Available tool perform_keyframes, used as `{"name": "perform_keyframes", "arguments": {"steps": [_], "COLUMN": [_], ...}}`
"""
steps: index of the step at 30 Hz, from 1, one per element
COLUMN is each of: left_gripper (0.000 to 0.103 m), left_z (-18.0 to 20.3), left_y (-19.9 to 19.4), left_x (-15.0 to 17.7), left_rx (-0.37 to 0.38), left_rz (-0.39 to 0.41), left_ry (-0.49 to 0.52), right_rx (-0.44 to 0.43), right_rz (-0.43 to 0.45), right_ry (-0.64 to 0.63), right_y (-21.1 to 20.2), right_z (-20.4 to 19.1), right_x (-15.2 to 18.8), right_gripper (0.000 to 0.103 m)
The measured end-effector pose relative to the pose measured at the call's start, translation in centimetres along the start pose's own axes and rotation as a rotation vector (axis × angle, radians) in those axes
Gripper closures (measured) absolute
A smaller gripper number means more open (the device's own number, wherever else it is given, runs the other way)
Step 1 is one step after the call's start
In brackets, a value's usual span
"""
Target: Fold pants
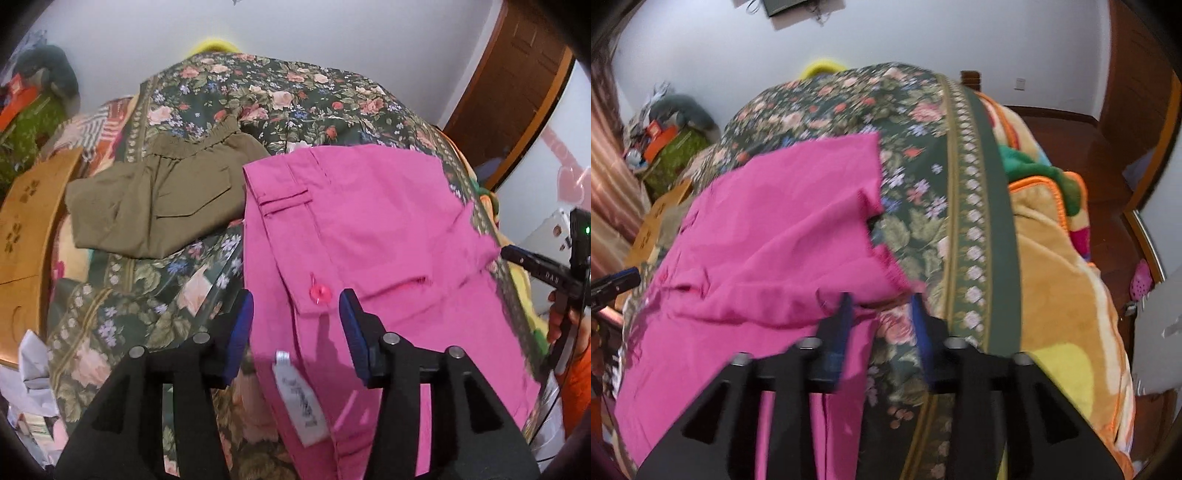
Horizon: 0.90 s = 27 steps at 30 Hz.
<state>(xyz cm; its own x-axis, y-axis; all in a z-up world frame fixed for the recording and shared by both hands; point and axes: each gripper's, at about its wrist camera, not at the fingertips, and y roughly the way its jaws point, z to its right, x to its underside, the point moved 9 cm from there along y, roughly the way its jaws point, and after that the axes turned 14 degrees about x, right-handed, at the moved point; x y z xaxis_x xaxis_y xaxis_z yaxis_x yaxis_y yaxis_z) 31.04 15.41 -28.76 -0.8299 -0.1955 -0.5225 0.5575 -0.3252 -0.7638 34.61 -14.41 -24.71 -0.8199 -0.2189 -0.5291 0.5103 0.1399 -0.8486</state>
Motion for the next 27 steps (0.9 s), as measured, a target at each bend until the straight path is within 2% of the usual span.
{"name": "perform_keyframes", "arguments": {"steps": [2, 6, 9, 10, 12, 13, 15, 17, 19, 21, 23, 25, 27], "left_gripper": [0.055, 0.055, 0.055, 0.056, 0.068, 0.074, 0.092, 0.096, 0.096, 0.096, 0.096, 0.098, 0.098], "left_z": [-0.5, -1.8, -2.0, -2.0, -1.5, -1.3, -1.0, -0.7, -0.7, -0.5, -0.8, -2.0, -2.7], "left_y": [1.0, 3.9, 5.4, 5.7, 6.2, 6.4, 6.5, 6.4, 5.7, 4.5, 3.7, 4.1, 5.4], "left_x": [-0.5, -0.8, -0.7, -0.8, -1.1, -1.2, -1.6, -2.0, -2.3, -3.0, -3.2, -2.8, -2.0], "left_rx": [0.025, 0.063, 0.132, 0.132, 0.142, 0.133, 0.097, 0.031, -0.027, -0.127, -0.182, -0.217, -0.228], "left_rz": [-0.014, -0.075, -0.097, -0.097, -0.101, -0.105, -0.102, -0.099, -0.069, -0.004, 0.043, 0.036, -0.005], "left_ry": [-0.036, -0.112, -0.179, -0.175, -0.162, -0.148, -0.111, -0.055, -0.005, 0.071, 0.086, 0.063, 0.06], "right_rx": [-0.003, -0.052, -0.077, -0.092, -0.114, -0.114, -0.115, -0.105, -0.101, -0.086, -0.063, -0.048, -0.018], "right_rz": [0.009, -0.041, -0.071, -0.081, -0.074, -0.066, -0.053, -0.039, -0.017, 0.039, 0.096, 0.098, 0.061], "right_ry": [0.02, 0.042, 0.037, 0.041, 0.061, 0.062, 0.055, 0.045, 0.022, -0.028, -0.065, -0.068, -0.07], "right_y": [0.2, 1.7, 3.1, 3.5, 3.8, 3.8, 3.7, 3.7, 3.4, 2.4, 1.3, 1.5, 3.2], "right_z": [0.0, -1.0, -1.9, -2.2, -2.6, -2.6, -2.9, -3.0, -3.2, -3.5, -3.6, -3.3, -2.7], "right_x": [-0.3, 0.1, 0.5, 0.7, 0.8, 0.7, 0.4, -0.1, -0.5, -1.4, -2.2, -2.4, -2.1], "right_gripper": [0.06, 0.06, 0.06, 0.06, 0.06, 0.061, 0.077, 0.095, 0.097, 0.097, 0.098, 0.098, 0.098]}}
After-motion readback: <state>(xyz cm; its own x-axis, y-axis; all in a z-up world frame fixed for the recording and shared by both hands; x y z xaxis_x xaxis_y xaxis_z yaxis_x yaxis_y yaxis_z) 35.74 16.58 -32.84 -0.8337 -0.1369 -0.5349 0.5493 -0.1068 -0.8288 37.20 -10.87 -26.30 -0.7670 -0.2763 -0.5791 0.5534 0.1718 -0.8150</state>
